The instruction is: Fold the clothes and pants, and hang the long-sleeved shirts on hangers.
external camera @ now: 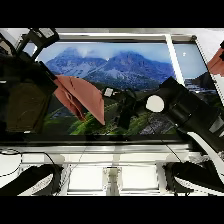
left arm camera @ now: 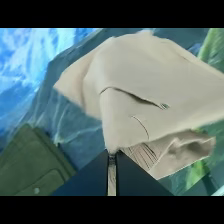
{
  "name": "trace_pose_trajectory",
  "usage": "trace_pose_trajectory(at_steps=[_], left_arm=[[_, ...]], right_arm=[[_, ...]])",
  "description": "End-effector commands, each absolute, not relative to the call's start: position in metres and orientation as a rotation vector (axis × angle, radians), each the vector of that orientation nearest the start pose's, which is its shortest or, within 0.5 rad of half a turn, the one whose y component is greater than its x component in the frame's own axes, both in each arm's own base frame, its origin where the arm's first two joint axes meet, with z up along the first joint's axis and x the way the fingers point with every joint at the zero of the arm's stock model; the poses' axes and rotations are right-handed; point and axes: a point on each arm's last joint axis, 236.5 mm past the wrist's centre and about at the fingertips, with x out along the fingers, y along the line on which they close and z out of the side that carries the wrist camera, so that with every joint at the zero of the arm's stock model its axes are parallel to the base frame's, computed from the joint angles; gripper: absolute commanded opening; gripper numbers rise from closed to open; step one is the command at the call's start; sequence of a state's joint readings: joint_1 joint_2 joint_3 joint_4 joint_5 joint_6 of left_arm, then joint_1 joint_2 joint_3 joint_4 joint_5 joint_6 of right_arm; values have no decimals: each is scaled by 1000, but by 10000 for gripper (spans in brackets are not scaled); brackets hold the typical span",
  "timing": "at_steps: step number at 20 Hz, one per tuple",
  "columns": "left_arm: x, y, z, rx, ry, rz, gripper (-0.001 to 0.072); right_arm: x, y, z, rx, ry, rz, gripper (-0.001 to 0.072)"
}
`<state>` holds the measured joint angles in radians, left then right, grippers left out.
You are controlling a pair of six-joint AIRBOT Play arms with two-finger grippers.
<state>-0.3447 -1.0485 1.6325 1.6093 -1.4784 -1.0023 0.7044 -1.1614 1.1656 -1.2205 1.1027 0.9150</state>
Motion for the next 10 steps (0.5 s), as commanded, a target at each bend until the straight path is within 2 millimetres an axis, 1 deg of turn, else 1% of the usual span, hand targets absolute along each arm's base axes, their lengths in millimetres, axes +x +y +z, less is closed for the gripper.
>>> trace_pose_trajectory(at_steps=[1, 3, 4, 8, 10], left_arm=[[334, -120, 244, 656, 791, -534, 27], [335, -120, 242, 654, 797, -534, 26], [335, -120, 242, 654, 797, -534, 27], [335, -120, 242, 647, 798, -531, 27], [335, -120, 242, 647, 798, -530, 27]], right_arm=[[243, 347, 76, -566, 795, 1185, 588], [249, 370, 71, -517, 764, 1150, 592], [253, 378, 63, -503, 768, 1129, 592], [263, 398, 23, -397, 864, 1059, 592], [265, 413, 7, -328, 884, 1028, 592]])
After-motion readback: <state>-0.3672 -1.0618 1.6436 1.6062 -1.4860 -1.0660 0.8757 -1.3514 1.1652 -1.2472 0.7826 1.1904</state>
